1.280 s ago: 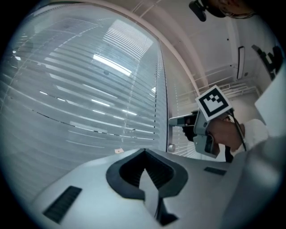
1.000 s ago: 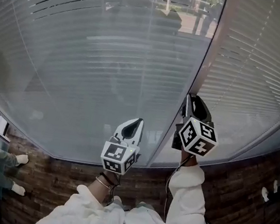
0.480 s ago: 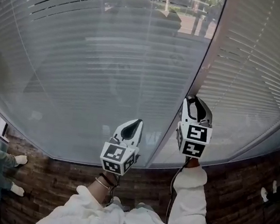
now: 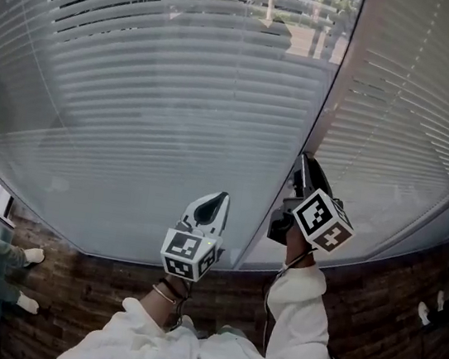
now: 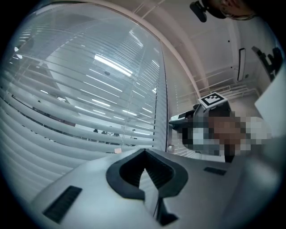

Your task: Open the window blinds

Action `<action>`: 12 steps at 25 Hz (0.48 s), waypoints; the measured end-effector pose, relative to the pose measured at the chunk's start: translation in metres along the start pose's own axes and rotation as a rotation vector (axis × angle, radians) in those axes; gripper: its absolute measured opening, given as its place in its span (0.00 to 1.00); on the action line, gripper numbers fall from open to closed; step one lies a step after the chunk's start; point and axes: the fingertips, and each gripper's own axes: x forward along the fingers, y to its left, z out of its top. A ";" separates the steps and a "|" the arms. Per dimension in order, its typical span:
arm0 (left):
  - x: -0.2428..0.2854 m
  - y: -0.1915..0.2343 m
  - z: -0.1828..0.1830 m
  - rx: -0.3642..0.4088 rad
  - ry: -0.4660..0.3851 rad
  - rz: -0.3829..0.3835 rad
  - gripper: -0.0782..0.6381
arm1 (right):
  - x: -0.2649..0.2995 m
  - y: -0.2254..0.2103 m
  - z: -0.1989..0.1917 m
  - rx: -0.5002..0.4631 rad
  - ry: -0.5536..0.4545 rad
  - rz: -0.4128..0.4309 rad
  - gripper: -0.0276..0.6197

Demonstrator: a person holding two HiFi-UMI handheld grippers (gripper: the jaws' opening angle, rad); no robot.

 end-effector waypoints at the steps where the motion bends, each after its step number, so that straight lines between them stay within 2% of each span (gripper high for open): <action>1: 0.000 0.000 0.000 0.000 0.001 0.000 0.10 | 0.000 0.001 0.000 -0.052 0.012 0.006 0.24; 2: -0.001 0.000 0.000 0.001 0.002 0.000 0.10 | 0.000 0.002 -0.002 -0.170 0.036 0.006 0.24; 5: -0.001 0.002 -0.002 0.005 0.006 0.004 0.10 | -0.001 0.005 -0.005 -0.687 0.107 -0.035 0.25; 7: -0.001 0.005 -0.002 0.003 0.007 0.009 0.10 | 0.001 0.010 -0.006 -0.910 0.141 -0.060 0.25; 9: -0.001 0.005 -0.003 0.000 0.009 0.010 0.10 | 0.003 0.014 -0.008 -0.999 0.157 -0.072 0.25; 10: -0.001 0.004 -0.003 0.001 0.010 0.008 0.10 | 0.003 0.014 -0.008 -0.999 0.154 -0.075 0.25; 12: 0.001 0.002 -0.004 0.001 0.011 0.003 0.10 | 0.002 0.013 -0.007 -0.912 0.136 -0.080 0.24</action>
